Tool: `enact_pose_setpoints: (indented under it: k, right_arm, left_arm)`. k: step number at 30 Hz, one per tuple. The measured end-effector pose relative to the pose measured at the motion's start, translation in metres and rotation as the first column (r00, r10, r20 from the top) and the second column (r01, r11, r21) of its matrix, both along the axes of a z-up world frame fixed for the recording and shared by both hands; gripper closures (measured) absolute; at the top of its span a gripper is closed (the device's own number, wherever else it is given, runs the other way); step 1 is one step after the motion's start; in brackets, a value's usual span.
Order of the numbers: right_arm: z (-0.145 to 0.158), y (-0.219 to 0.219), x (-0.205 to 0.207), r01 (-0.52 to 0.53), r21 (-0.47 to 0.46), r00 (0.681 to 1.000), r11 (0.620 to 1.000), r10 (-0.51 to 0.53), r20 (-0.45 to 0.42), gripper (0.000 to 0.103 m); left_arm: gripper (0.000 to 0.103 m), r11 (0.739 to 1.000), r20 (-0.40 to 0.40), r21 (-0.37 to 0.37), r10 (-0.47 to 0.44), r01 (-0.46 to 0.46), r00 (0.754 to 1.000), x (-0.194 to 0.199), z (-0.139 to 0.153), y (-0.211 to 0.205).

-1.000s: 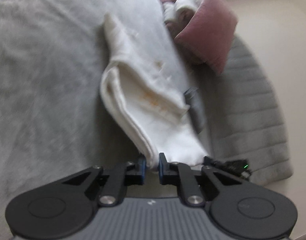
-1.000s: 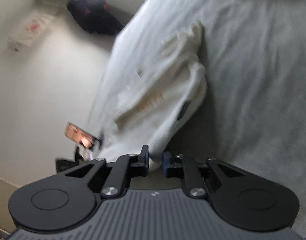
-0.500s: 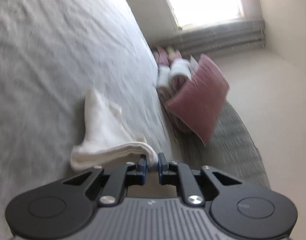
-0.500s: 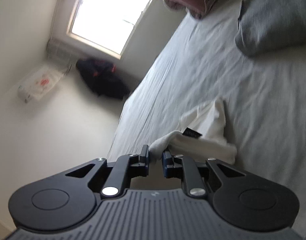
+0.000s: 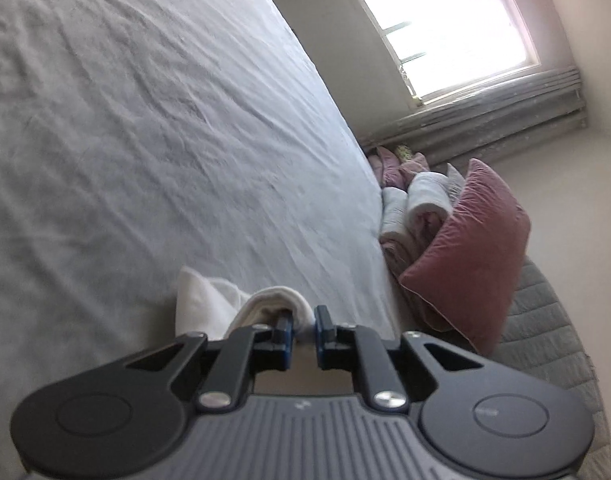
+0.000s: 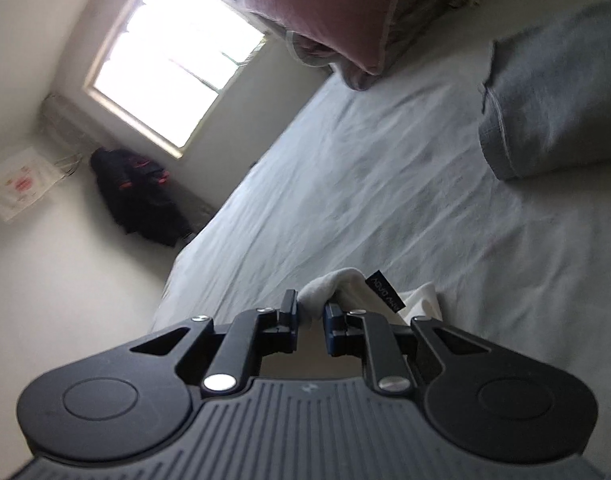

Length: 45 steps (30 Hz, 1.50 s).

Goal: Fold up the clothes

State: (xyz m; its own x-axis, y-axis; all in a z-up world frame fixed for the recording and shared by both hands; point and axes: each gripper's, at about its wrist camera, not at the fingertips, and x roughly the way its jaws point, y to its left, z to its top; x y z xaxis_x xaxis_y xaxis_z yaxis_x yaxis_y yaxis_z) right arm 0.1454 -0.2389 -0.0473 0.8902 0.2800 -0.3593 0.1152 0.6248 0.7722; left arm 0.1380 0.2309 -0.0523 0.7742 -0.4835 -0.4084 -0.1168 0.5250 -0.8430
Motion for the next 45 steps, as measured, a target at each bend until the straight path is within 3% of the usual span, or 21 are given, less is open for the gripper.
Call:
enact_pose_setpoints:
  k: [8, 10, 12, 14, 15, 17, 20, 25, 27, 30, 32, 33, 35, 38, 40, 41, 42, 44, 45]
  right_arm:
    - [-0.037, 0.005, 0.047, 0.032, -0.036, 0.998, 0.999, -0.034, -0.06, 0.083]
    - [-0.042, 0.005, 0.047, 0.039, -0.041, 0.998, 0.998, -0.042, -0.052, 0.075]
    - [-0.035, 0.007, 0.04, 0.068, -0.071, 0.998, 0.995, -0.069, -0.011, 0.048]
    - [-0.026, 0.01, 0.033, 0.099, -0.119, 0.995, 0.988, -0.096, 0.031, 0.042]
    - [-0.023, 0.012, 0.035, 0.102, -0.147, 0.994, 0.984, -0.096, 0.045, 0.042]
    - [-0.015, 0.024, 0.038, 0.088, -0.217, 0.995, 0.972, -0.078, 0.057, 0.042]
    - [-0.011, 0.054, 0.047, 0.046, -0.38, 0.998, 0.924, -0.023, 0.064, 0.042]
    - [-0.021, 0.117, 0.054, -0.05, -0.667, 0.997, 0.743, 0.081, 0.015, 0.042]
    - [-0.034, 0.123, 0.061, -0.07, -0.726, 0.997, 0.684, 0.07, -0.03, 0.044]
    - [-0.045, 0.089, 0.064, -0.047, -0.655, 0.998, 0.754, 0.012, -0.058, 0.051]
    - [-0.049, 0.07, 0.064, -0.036, -0.613, 0.998, 0.789, -0.009, -0.07, 0.065]
    - [-0.049, 0.063, 0.062, -0.035, -0.598, 0.997, 0.801, -0.009, -0.07, 0.071]
    - [-0.05, 0.051, 0.058, -0.029, -0.568, 0.997, 0.823, -0.013, -0.069, 0.08]
    - [-0.045, 0.046, 0.049, -0.017, -0.534, 0.997, 0.845, -0.024, -0.07, 0.08]
    - [-0.037, 0.052, 0.045, -0.015, -0.539, 0.997, 0.842, -0.032, -0.077, 0.073]
    - [-0.031, 0.06, 0.044, -0.011, -0.548, 0.997, 0.837, -0.034, -0.071, 0.065]
    - [-0.025, 0.067, 0.043, -0.009, -0.558, 0.998, 0.83, -0.026, -0.055, 0.056]
    - [-0.016, 0.084, 0.045, -0.036, -0.579, 0.999, 0.815, 0.03, -0.021, 0.054]
    - [-0.013, 0.091, 0.044, -0.059, -0.586, 0.998, 0.808, 0.066, -0.01, 0.054]
  left_arm:
    - [0.088, 0.991, -0.086, 0.133, 0.021, -0.009, 0.996, 0.034, -0.025, -0.007]
    - [0.086, 0.992, -0.083, 0.122, 0.024, -0.014, 0.996, 0.031, -0.024, -0.003]
    - [0.079, 0.989, -0.053, 0.146, 0.031, -0.023, 0.998, 0.027, -0.015, -0.004]
    - [0.055, 0.972, 0.006, 0.225, 0.063, -0.062, 0.998, 0.022, -0.002, -0.013]
    - [0.047, 0.954, 0.051, 0.284, 0.087, -0.098, 0.995, 0.019, 0.006, -0.019]
    - [0.047, 0.918, 0.119, 0.376, 0.084, -0.124, 0.989, 0.019, 0.017, -0.033]
    - [0.047, 0.863, 0.143, 0.499, 0.006, -0.077, 0.99, 0.02, 0.021, -0.062]
    - [0.047, 0.757, 0.118, 0.654, -0.097, -0.004, 0.988, 0.032, 0.006, -0.102]
    - [0.055, 0.716, 0.084, 0.698, -0.106, 0.017, 0.991, 0.04, -0.008, -0.105]
    - [0.072, 0.662, 0.108, 0.749, -0.148, 0.017, 0.983, 0.038, -0.02, -0.1]
    - [0.074, 0.657, 0.116, 0.754, -0.173, 0.027, 0.978, 0.036, -0.019, -0.094]
    - [0.081, 0.654, 0.118, 0.756, -0.179, 0.029, 0.977, 0.035, -0.019, -0.09]
    - [0.087, 0.665, 0.114, 0.747, -0.154, 0.018, 0.982, 0.036, -0.018, -0.084]
    - [0.087, 0.689, 0.089, 0.725, -0.092, -0.001, 0.992, 0.034, -0.014, -0.069]
    - [0.084, 0.744, 0.067, 0.668, -0.079, 0.014, 0.995, 0.031, -0.009, -0.057]
    - [0.082, 0.774, 0.057, 0.633, -0.07, 0.018, 0.996, 0.03, -0.006, -0.052]
    - [0.074, 0.804, 0.048, 0.594, -0.058, 0.018, 0.997, 0.027, -0.002, -0.046]
    - [0.059, 0.868, 0.035, 0.497, -0.015, -0.004, 0.999, 0.016, 0.002, -0.036]
    - [0.045, 0.892, 0.025, 0.452, 0.008, -0.018, 1.0, 0.011, 0.005, -0.031]
